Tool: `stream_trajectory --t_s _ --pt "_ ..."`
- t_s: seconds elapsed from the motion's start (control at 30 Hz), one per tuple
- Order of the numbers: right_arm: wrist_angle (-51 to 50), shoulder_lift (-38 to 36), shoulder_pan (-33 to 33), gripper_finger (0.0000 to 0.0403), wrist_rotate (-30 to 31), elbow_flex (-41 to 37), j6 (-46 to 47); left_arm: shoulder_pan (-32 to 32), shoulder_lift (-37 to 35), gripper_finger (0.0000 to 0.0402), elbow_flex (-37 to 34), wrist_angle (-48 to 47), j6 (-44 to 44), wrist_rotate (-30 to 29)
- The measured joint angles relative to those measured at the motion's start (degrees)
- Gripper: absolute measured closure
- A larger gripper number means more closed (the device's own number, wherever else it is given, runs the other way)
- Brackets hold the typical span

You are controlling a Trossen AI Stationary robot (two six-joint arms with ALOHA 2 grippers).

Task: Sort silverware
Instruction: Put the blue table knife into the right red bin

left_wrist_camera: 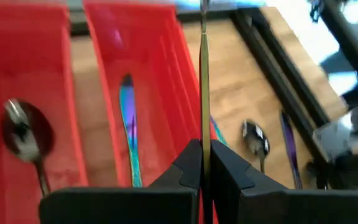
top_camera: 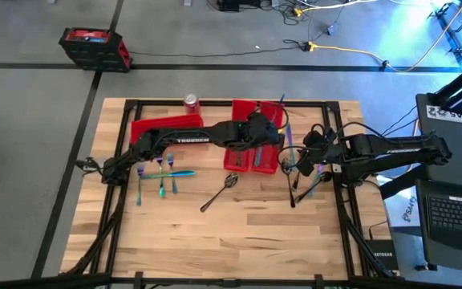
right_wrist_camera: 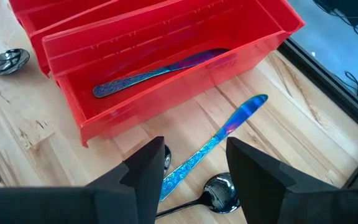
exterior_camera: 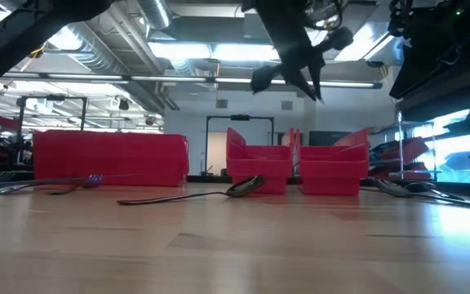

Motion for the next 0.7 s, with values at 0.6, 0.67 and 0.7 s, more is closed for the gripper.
stream_trajectory --t_s 0.6,0.67,0.7 --pt "0.0 0.0 0.0 0.0246 0.0 0.0 0.0 0.0 2.0 0.0401 0.0 -5.0 -3.1 1.8" --pt "0.0 0.0 0.0 0.0246 0.0 0.0 0.0 0.0 2.0 0.0401 0.0 -5.3 -3.5 2.7" --pt "0.0 0.0 0.0 0.0246 0.0 0.0 0.0 0.0 2.2 0.0401 0.0 -5.5 -3.9 2.9"
